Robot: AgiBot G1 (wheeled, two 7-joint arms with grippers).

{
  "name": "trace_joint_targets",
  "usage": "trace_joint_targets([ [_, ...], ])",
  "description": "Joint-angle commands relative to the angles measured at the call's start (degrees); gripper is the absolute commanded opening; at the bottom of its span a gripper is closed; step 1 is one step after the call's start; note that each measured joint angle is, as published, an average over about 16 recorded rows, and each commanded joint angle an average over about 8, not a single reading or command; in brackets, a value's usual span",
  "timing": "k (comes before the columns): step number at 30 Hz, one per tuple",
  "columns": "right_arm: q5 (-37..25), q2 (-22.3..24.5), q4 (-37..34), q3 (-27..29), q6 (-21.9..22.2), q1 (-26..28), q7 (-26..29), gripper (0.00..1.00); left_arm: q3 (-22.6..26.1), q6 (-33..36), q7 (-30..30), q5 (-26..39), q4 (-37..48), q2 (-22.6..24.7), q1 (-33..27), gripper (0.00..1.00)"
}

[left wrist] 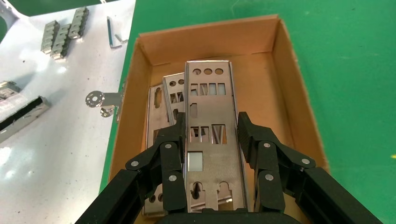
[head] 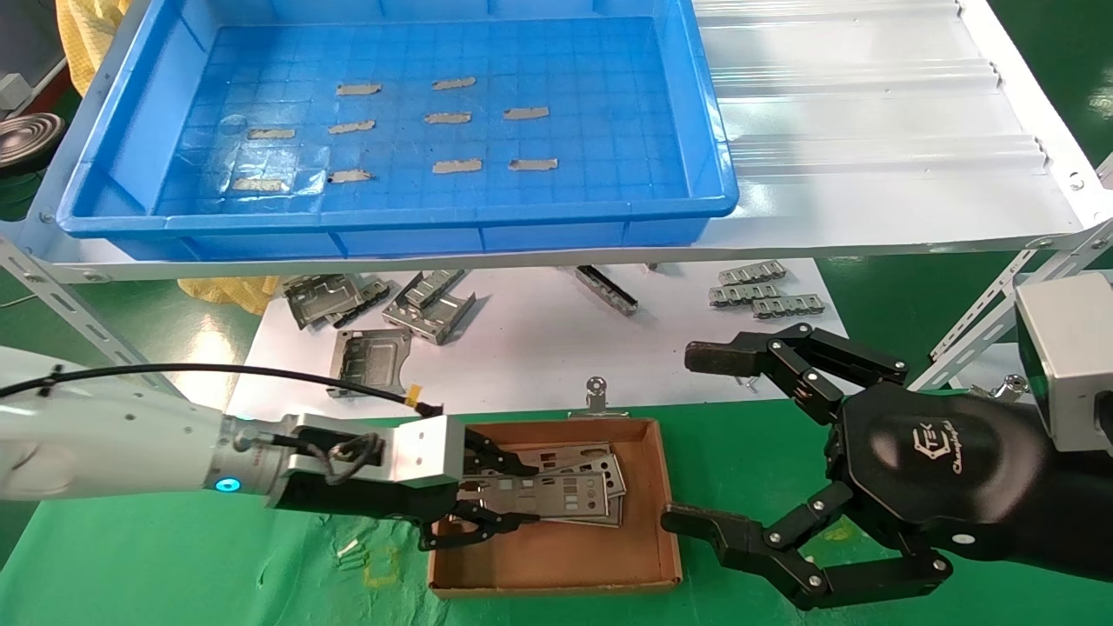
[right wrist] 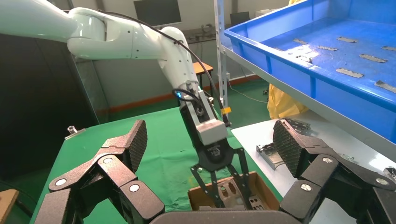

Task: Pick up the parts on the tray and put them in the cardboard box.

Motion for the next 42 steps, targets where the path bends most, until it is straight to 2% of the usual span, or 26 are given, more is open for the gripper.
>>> trace_joint_targets([
  [1, 0.0, 0.0, 0.0, 0.0, 0.0, 0.0, 0.0, 1.0, 0.14, -0.73, 0.65, 0.33, 1.43, 1.22, -0.18, 0.47],
  [4, 0.0, 0.0, 0.0, 0.0, 0.0, 0.0, 0.0, 1.0, 0.32, -1.11, 1.25, 0.67, 3.05, 2.27, -0.51, 0.85],
  [5, 0.0, 0.0, 0.0, 0.0, 0.0, 0.0, 0.0, 1.0, 0.37, -1.2, 1.46, 0.77, 3.53, 2.56, -0.62, 0.95],
  [6, 0.0, 0.0, 0.0, 0.0, 0.0, 0.0, 0.0, 1.0, 0.42, -1.27, 1.68, 0.85, 4.03, 2.84, -0.72, 1.0],
  [24, 0.0, 0.0, 0.0, 0.0, 0.0, 0.0, 0.0, 1.0, -0.26, 0.49, 2.79, -0.39, 11.28, 5.56, -2.56, 1.0],
  [37, 0.0, 0.0, 0.0, 0.0, 0.0, 0.0, 0.0, 1.0, -5.18, 11.87, -4.26, -9.2, 17.76, 1.31, -2.31, 1.0],
  [42, 0.01, 0.0, -0.01, 0.0, 0.01, -0.01, 0.0, 1.0, -6.39, 13.86, -6.04, -11.37, 19.27, 0.4, -1.68, 1.0],
])
